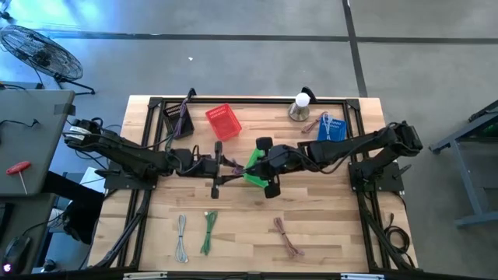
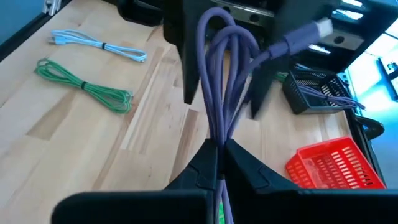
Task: Pick & Place USB Port
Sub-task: Put the violet charger cable into the black basket
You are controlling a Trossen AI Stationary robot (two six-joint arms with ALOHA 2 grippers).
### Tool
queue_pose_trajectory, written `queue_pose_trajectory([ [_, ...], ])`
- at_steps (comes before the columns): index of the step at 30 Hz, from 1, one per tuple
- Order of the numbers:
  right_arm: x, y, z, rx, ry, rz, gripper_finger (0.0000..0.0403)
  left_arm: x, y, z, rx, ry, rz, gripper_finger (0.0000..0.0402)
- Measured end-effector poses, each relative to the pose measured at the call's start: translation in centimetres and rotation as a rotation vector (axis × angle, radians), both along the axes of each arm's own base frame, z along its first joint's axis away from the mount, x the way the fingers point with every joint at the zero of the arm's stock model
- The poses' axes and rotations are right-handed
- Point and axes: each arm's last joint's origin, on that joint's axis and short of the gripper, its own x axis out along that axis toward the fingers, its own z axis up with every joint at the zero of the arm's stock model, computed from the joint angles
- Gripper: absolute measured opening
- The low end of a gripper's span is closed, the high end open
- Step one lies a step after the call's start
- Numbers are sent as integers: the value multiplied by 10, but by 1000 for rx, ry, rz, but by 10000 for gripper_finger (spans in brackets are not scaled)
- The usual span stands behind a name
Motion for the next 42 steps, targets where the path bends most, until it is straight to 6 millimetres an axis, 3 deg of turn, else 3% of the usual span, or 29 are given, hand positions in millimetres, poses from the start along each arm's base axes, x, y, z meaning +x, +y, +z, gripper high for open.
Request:
queue_pose_trajectory([
  [2, 0, 0, 0, -2, 1, -2, 23, 0, 0, 0, 18, -1, 2, 48],
  [4, 0, 0, 0, -2, 2, -2, 38, 0, 0, 0, 32, 0, 7, 22],
  [17, -2, -4, 2, -12, -16, -179, 142, -1, 4, -4, 49, 45, 150, 17],
  [21, -9, -10, 8, -124, -32, -363, 145, -10, 7, 0, 103, 97, 322, 17],
  [25, -18, -15, 8, -184, 3, -485, 140, -29, 6, 5, 182, 176, 677, 17],
  [32, -21, -16, 3, -175, 70, -448, 137, -67, 1, 18, 313, 275, 1160, 17],
  [37, -21, -16, 3, -176, 70, -450, 137, -82, 7, 32, 283, 259, 1219, 17],
  [42, -21, -17, 3, -176, 72, -453, 137, -93, 28, 42, 332, 318, 1304, 15],
])
